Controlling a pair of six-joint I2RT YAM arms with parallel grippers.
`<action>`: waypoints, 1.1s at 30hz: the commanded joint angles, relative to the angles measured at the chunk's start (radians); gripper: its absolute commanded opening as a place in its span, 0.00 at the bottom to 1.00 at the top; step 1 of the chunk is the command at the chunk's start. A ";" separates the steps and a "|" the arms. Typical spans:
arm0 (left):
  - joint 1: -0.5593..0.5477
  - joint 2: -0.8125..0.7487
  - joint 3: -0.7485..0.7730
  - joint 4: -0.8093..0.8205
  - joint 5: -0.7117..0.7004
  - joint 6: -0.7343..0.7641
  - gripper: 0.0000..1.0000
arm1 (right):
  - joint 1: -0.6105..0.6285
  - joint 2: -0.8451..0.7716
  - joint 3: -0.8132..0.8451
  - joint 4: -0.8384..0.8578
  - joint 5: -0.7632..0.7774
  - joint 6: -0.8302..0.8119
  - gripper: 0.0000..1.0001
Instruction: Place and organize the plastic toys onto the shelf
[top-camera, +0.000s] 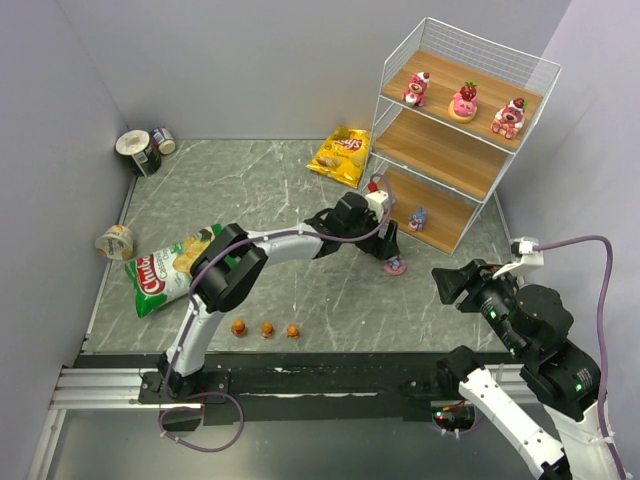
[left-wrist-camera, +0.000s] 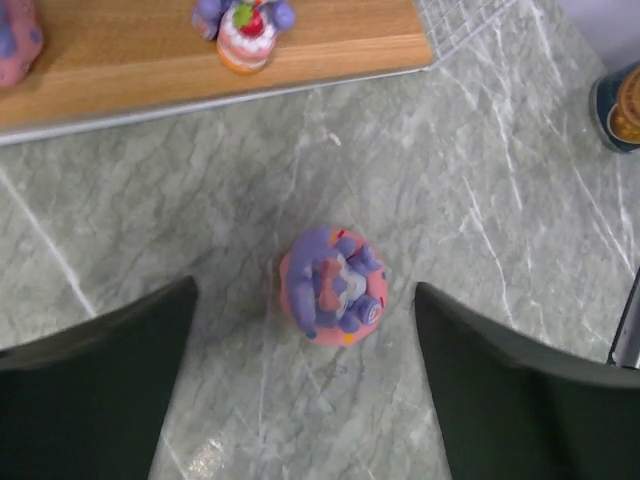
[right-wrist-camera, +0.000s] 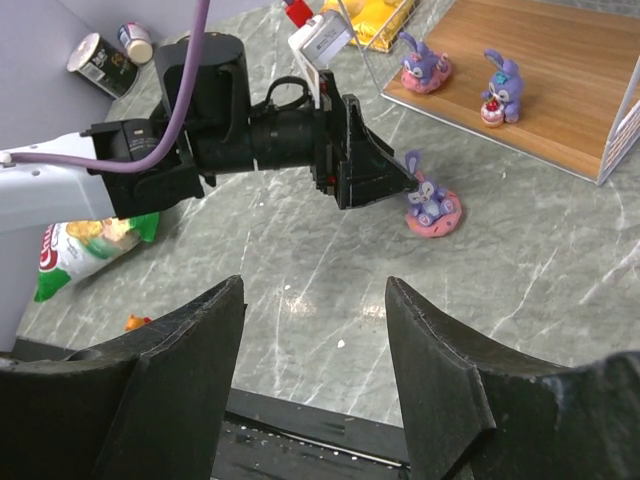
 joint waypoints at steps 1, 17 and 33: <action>-0.011 -0.108 -0.090 0.093 -0.082 -0.064 0.99 | 0.005 -0.011 0.032 0.005 0.013 -0.011 0.66; -0.251 0.066 0.148 -0.231 -0.757 -0.650 0.97 | 0.003 -0.047 0.052 -0.034 0.019 -0.029 0.67; -0.298 0.130 0.306 -0.474 -0.992 -0.761 0.97 | 0.003 -0.070 0.067 -0.050 -0.015 -0.037 0.68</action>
